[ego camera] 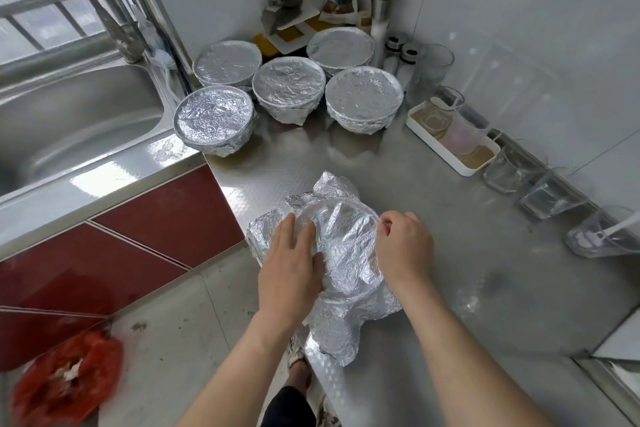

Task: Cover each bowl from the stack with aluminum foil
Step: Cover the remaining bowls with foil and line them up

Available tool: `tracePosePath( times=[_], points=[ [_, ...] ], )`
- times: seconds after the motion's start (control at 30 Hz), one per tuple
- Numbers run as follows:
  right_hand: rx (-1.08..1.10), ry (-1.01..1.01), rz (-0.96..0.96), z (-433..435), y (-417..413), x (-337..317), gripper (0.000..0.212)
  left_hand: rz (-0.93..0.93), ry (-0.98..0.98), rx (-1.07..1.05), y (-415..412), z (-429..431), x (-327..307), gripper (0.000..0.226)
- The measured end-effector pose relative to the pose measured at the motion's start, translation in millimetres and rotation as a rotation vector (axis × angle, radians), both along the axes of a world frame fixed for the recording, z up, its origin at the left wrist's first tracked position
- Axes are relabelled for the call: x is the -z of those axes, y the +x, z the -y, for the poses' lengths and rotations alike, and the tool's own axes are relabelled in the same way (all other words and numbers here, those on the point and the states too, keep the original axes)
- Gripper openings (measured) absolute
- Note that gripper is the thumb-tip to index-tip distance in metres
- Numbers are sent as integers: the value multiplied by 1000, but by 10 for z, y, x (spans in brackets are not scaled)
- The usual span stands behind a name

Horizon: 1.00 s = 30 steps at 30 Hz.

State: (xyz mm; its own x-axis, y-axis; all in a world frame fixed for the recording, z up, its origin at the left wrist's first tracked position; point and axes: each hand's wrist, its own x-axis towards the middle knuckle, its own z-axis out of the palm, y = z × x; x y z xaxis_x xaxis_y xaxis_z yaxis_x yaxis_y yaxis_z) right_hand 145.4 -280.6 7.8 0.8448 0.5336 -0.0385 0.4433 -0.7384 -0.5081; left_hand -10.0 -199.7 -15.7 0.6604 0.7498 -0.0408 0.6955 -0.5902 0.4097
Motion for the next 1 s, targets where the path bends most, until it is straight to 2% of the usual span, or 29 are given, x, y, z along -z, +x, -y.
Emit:
tracePosePath(
  times=[0.1,0.2,0.27,0.43,0.5,0.57,0.67,0.77,1.0],
  points=[
    [-5,-3,21,101,21,-1,20,19,132,48,53,0,-20,50],
    [-1,-108,11,180,-8,30,23,129,197,201,294,71,40,38],
    [32,-111,2,179,-36,36,22,135,240,309,485,183,97,32],
    [48,-135,7,135,-23,30,21,100,129,387,604,238,199,50],
    [28,-136,4,133,6,13,19,132,154,339,557,162,113,46],
    [10,-138,2,137,46,-20,17,178,181,179,475,35,9,41],
    [-9,-155,-6,162,125,-93,15,162,82,-10,362,-160,-68,36],
    [-6,-131,-54,194,140,-106,13,144,68,6,357,-245,-53,21],
    [26,-30,-96,237,117,-11,19,185,-63,-122,499,-319,-107,19]
  ],
)
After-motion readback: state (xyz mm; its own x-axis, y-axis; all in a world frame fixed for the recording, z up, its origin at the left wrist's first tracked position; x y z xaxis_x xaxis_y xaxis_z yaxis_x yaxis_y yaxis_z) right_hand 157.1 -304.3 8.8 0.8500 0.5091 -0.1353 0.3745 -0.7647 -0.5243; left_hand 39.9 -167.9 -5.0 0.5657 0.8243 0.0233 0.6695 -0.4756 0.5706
